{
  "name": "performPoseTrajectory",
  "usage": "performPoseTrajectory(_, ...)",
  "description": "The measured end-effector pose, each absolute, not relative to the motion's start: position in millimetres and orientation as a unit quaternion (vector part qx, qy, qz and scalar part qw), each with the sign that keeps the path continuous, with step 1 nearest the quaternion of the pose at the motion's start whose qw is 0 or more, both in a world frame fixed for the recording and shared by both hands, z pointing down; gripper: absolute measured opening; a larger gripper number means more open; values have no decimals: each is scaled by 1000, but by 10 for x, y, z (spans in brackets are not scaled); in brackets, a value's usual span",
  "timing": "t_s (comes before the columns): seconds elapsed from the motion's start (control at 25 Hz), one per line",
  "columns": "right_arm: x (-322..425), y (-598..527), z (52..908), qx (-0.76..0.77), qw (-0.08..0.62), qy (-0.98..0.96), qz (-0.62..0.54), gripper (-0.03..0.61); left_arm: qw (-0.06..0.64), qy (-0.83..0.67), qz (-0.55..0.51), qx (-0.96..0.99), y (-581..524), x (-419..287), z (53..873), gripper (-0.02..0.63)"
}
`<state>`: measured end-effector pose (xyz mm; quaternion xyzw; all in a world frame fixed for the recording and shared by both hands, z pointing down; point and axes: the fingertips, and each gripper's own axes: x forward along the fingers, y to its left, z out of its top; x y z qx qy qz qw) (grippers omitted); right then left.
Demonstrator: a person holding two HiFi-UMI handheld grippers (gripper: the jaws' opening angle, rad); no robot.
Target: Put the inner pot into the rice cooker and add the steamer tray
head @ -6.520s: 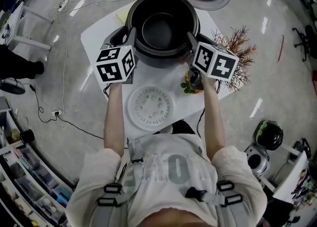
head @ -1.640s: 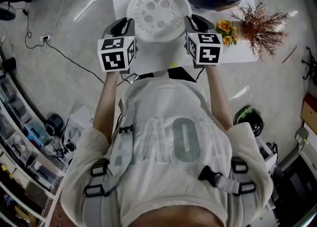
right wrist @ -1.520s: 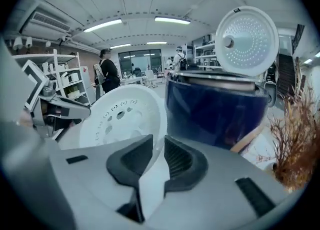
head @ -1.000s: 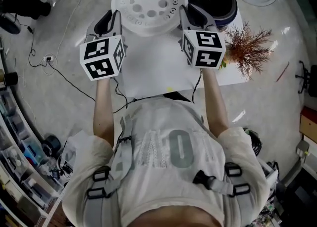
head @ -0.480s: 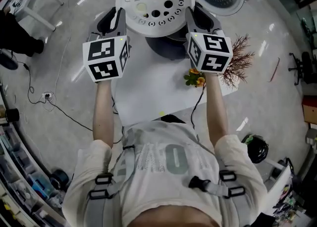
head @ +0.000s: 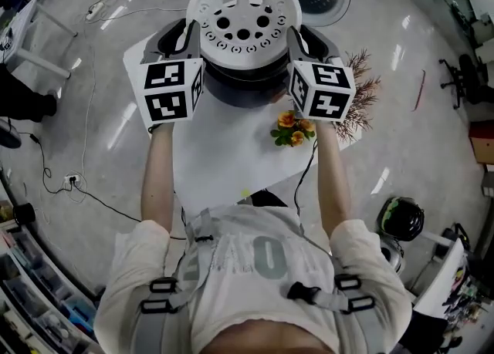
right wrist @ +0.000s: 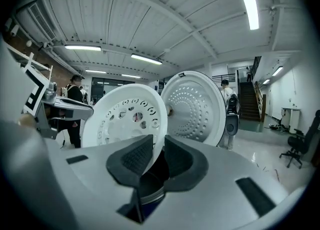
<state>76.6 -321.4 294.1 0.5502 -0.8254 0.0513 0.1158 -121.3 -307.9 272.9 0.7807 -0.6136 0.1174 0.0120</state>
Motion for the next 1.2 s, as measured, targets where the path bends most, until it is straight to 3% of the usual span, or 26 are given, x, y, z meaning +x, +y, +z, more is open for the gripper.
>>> performPoseTrajectory(1.2,967,-3247,3570,556,164,-807,113,87,69,-587,184,785,-3403,-1003,3441,72)
